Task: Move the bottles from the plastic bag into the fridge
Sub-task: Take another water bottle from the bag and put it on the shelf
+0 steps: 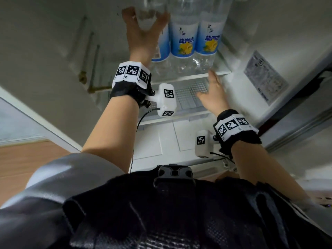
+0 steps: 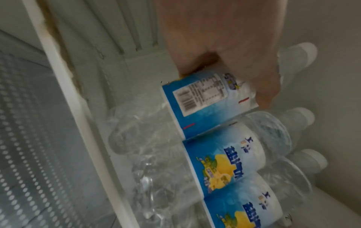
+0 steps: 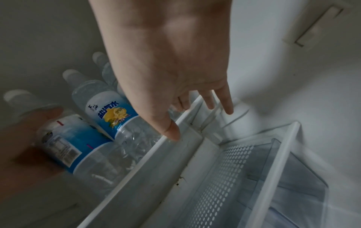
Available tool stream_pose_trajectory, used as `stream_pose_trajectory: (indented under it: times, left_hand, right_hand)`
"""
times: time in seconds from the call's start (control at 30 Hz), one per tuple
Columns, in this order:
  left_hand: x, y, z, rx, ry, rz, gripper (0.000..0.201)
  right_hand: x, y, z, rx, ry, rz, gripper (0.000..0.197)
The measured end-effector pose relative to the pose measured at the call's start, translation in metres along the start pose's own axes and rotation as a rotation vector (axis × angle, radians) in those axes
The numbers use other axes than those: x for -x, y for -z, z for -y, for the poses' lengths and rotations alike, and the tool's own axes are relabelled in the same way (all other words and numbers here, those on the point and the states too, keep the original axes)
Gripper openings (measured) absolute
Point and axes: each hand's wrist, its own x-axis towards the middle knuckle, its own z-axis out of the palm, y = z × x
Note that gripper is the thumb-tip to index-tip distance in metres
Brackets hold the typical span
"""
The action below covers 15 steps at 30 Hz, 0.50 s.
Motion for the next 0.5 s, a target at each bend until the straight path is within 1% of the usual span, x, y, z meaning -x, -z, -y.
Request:
stream_pose_trajectory:
  times: [0.1, 0.17, 0.23, 0.27, 0.33, 0.37, 0.4, 0.43, 0.5]
  left_hand:
    - [-0.006, -0.001, 0.003, -0.027, 0.017, 0.058, 0.059]
    - [-0.006, -0.001, 0.007, -0.07, 0.0, 0.086, 0.075]
    - [-0.003, 0.001, 0.011, -0.163, -0.006, 0.1, 0.084]
    - [0.0, 0.002, 0.014, -0.222, -0.023, 0.097, 0.09]
    - [0.009, 0.005, 0.018, -0.293, -0.048, 0.107, 0.111]
    - [0.013, 0.006, 0.02, -0.303, -0.05, 0.088, 0.115]
    - [0.016, 0.007, 0.022, -0.291, -0.053, 0.061, 0.112]
    - [0.018, 0.009, 0.022, -0.266, -0.046, 0.049, 0.105]
    - [0.015, 0.013, 0.022, -0.239, -0.013, 0.055, 0.092]
  right_hand:
    - [0.002, -0.001, 0.0, 0.002, 0.01, -0.007, 0.076]
    - [0.003, -0.002, 0.0, 0.008, 0.014, -0.01, 0.075]
    - [0.003, -0.002, 0.0, 0.015, 0.018, -0.013, 0.076]
    - [0.003, -0.003, -0.001, 0.014, 0.018, -0.014, 0.076]
    - [0.003, -0.003, 0.0, 0.009, 0.016, -0.012, 0.076]
    - [0.003, -0.002, 0.0, 0.006, 0.015, -0.01, 0.076]
    - [0.003, -0.002, 0.0, 0.005, 0.014, -0.008, 0.076]
    - [0.004, -0.002, 0.0, 0.006, 0.013, -0.005, 0.076]
    - [0.004, -0.002, 0.0, 0.011, 0.011, 0.001, 0.076]
